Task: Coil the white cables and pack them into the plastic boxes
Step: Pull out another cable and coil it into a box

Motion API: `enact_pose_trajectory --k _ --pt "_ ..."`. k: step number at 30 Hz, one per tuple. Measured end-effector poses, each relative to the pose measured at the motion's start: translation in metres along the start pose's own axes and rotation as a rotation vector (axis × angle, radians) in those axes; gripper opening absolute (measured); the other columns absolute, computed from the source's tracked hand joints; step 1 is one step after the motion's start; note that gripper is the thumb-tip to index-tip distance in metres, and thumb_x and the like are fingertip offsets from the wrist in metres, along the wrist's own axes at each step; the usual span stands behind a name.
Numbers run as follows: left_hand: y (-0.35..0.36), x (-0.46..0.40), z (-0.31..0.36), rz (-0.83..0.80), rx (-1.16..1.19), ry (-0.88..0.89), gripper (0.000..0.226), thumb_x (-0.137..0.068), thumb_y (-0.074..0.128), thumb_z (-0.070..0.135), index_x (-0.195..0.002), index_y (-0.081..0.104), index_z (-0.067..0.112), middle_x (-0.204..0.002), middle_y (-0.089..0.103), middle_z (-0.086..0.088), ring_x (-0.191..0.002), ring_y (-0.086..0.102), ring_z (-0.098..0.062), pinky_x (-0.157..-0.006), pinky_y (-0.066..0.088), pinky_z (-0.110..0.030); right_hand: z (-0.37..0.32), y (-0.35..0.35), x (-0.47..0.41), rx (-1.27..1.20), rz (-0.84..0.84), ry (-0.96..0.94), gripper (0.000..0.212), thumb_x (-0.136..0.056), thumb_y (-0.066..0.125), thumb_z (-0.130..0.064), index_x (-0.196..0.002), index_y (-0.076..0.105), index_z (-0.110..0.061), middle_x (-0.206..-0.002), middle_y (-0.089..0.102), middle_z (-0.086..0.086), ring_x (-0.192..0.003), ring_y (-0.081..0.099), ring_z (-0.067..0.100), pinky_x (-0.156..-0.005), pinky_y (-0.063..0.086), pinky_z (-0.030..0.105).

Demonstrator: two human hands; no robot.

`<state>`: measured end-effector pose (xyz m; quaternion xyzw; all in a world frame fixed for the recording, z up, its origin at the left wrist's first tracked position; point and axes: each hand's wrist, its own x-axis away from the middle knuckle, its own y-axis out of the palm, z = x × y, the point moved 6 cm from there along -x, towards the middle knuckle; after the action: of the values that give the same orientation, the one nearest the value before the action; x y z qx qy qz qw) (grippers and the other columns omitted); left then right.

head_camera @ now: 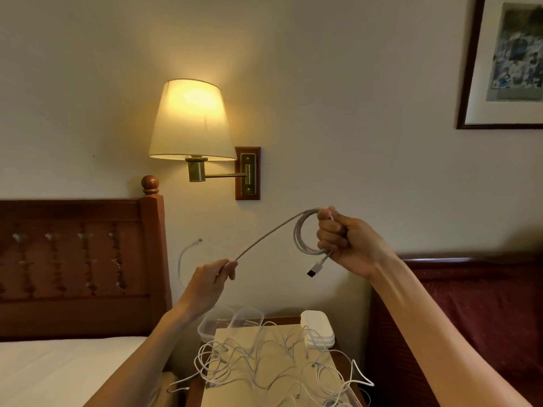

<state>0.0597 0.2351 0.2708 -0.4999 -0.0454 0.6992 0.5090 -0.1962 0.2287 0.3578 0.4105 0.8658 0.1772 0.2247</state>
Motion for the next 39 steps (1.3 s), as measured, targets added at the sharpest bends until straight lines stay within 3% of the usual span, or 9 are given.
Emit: enact_pose_trajectory --k 3,6,15,19,24,27,31,36,39 --pt "0.026 0.008 0.017 -0.307 -0.305 -0.036 0.042 -0.099 0.037 0.05 -0.071 0.057 0.025 -0.065 0.059 0.009 -0.055 0.055 -0.005 -0.06 0.047 -0.027 0.005 0.002 -0.006 0.202 0.035 -0.032 0.036 -0.107 0.027 -0.028 -0.083 0.05 -0.014 -0.056 0.033 -0.005 -0.047 0.033 0.01 -0.051 0.037 0.023" --pt "0.039 0.012 0.085 -0.479 -0.39 0.224 0.046 -0.101 0.04 0.049 -0.067 0.056 0.021 -0.057 0.051 0.011 -0.047 0.047 -0.007 -0.055 0.036 -0.018 0.009 0.009 -0.01 0.55 0.084 -0.144 0.036 -0.107 0.031 -0.029 -0.086 0.055 -0.011 -0.061 0.055 0.001 -0.055 0.053 0.015 -0.062 0.048 0.028" --pt "-0.016 -0.012 0.151 0.095 -0.283 0.591 0.036 -0.096 0.046 0.051 -0.08 0.061 0.024 -0.064 0.056 0.015 -0.053 0.049 -0.004 -0.051 0.043 -0.022 0.019 0.032 -0.003 1.117 -0.014 -0.294 0.043 -0.104 0.036 -0.026 -0.085 0.064 0.0 -0.057 0.062 -0.002 -0.052 0.059 0.011 -0.059 0.051 0.02" --pt "-0.023 -0.02 0.138 0.149 -0.174 0.462 0.038 -0.089 0.054 0.058 -0.093 0.061 0.021 -0.083 0.059 0.014 -0.068 0.055 0.001 -0.06 0.042 -0.011 0.029 0.032 -0.003 1.005 -0.093 -0.175 0.04 -0.105 0.035 -0.025 -0.081 0.064 -0.011 -0.053 0.047 -0.006 -0.047 0.042 0.009 -0.05 0.04 0.019" --pt "-0.01 -0.025 0.124 -0.128 0.118 0.263 0.043 -0.095 0.05 0.043 -0.126 0.058 0.016 -0.111 0.06 0.005 -0.088 0.059 -0.003 -0.074 0.049 -0.017 0.03 0.028 -0.008 0.912 -0.09 -0.051 0.04 -0.106 0.034 -0.025 -0.082 0.061 -0.008 -0.05 0.04 -0.007 -0.044 0.034 0.007 -0.047 0.032 0.02" --pt "-0.001 -0.023 0.12 -0.323 0.32 0.076 0.034 -0.098 0.044 0.039 -0.112 0.066 0.017 -0.093 0.067 0.007 -0.077 0.058 -0.001 -0.07 0.044 -0.016 0.029 0.029 -0.01 0.86 -0.105 -0.013 0.042 -0.106 0.032 -0.027 -0.082 0.059 -0.005 -0.051 0.036 -0.004 -0.045 0.028 0.009 -0.045 0.028 0.02" --pt "0.002 -0.018 0.118 -0.382 0.488 -0.051 0.041 -0.097 0.041 0.048 -0.097 0.069 0.018 -0.069 0.046 0.005 -0.066 0.04 -0.009 -0.063 0.036 -0.018 0.03 0.027 -0.013 0.767 -0.083 0.02 0.044 -0.106 0.031 -0.027 -0.076 0.056 -0.006 -0.053 0.034 -0.003 -0.046 0.027 0.009 -0.045 0.027 0.02" --pt "0.003 -0.025 0.122 -0.218 0.338 -0.088 0.061 -0.098 0.036 0.052 -0.089 0.058 -0.004 -0.063 0.036 0.001 -0.057 0.032 -0.008 -0.055 0.033 -0.017 0.033 0.025 -0.017 0.778 0.019 -0.031 0.043 -0.106 0.031 -0.029 -0.079 0.057 -0.008 -0.054 0.042 -0.003 -0.048 0.036 0.01 -0.051 0.037 0.021" --pt "-0.001 -0.025 0.118 -0.067 0.344 -0.112 0.052 -0.101 0.036 0.046 -0.064 0.046 0.01 -0.051 0.033 0.008 -0.049 0.03 -0.006 -0.05 0.032 -0.015 0.026 0.023 -0.015 0.933 0.069 -0.206 0.036 -0.105 0.035 -0.023 -0.09 0.064 -0.009 -0.068 0.063 0.002 -0.06 0.06 0.016 -0.065 0.053 0.021"
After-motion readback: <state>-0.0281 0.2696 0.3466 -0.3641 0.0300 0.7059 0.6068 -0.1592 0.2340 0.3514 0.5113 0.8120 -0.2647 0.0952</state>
